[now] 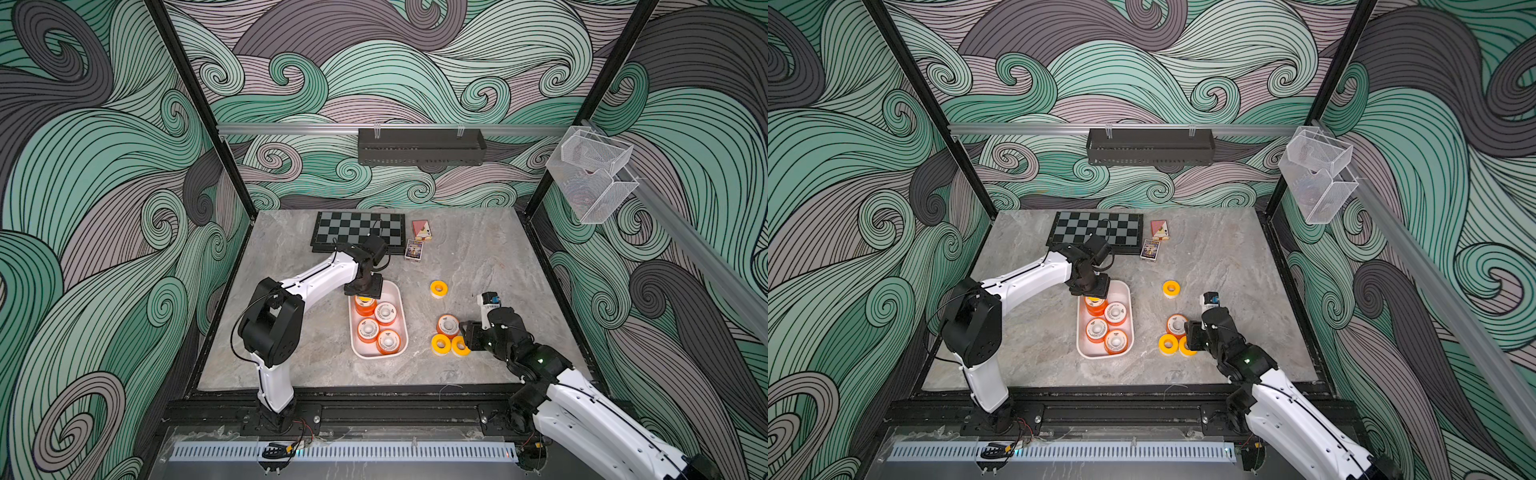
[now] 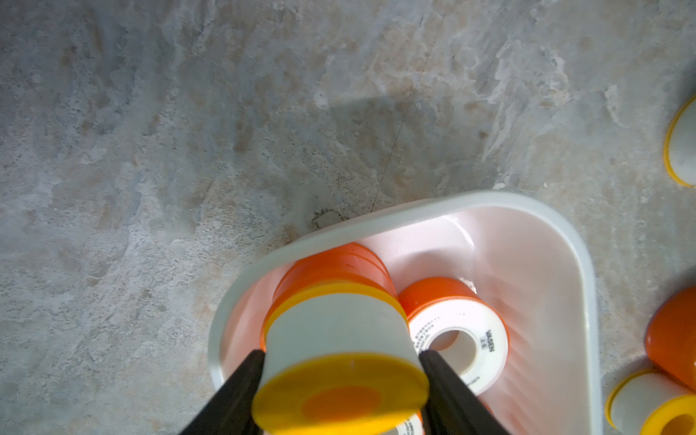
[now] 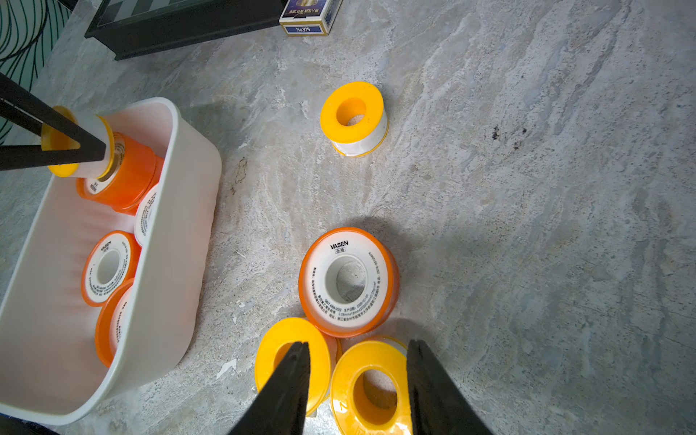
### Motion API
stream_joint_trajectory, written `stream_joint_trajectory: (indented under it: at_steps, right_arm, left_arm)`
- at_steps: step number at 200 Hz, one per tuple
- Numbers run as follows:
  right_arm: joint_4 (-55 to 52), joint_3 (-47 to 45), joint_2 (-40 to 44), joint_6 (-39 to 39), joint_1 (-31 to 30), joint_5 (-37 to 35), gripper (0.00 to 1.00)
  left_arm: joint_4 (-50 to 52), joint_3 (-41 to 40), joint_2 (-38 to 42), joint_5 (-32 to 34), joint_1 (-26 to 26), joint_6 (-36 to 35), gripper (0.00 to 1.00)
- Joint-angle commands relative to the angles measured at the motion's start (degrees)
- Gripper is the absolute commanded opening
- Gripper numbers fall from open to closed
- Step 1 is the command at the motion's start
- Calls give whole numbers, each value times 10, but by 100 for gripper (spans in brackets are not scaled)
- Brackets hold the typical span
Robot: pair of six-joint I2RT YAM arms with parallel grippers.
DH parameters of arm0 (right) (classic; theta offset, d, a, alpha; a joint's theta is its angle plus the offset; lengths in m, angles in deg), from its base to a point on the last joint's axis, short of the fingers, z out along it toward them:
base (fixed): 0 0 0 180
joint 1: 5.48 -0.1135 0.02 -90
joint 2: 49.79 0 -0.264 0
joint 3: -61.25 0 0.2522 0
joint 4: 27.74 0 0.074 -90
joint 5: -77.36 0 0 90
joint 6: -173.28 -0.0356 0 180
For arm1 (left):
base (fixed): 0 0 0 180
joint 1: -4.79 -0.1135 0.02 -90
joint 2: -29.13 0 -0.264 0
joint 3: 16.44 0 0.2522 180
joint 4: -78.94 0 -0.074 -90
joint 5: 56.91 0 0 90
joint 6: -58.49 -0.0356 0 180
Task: Put the sealing tape into the storage box
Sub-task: Place the sealing tape in the storage box.
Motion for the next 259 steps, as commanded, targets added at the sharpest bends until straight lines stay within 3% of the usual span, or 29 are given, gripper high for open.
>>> stream_joint_trajectory:
  at_steps: [1,127,160,206,229,237,246,259]
  right_arm:
    - [7,-6,7,6,-3,-8,46]
    - [7,-6,7,7,-4,-9,48]
    - [12,7,-21,19,-4,6,50]
    - [2,87,-166,35,2,44,51]
    - [-22,130,-217,47,3,46,60]
    - [-37,143,-232,50,5,38,68]
    - [-50,158,-249,57,5,34,83]
    - [-84,188,-276,65,7,26,89]
  left_arm:
    - [8,6,-6,1,-4,3,67]
    - [39,17,43,7,-4,17,73]
    - [55,14,118,-5,1,23,73]
    - [86,-32,267,-17,8,12,74]
    - [86,-87,348,-16,7,4,74]
    - [83,-112,377,-9,7,0,75]
    - [76,-141,411,-2,7,-2,75]
    - [67,-172,456,5,7,-4,77]
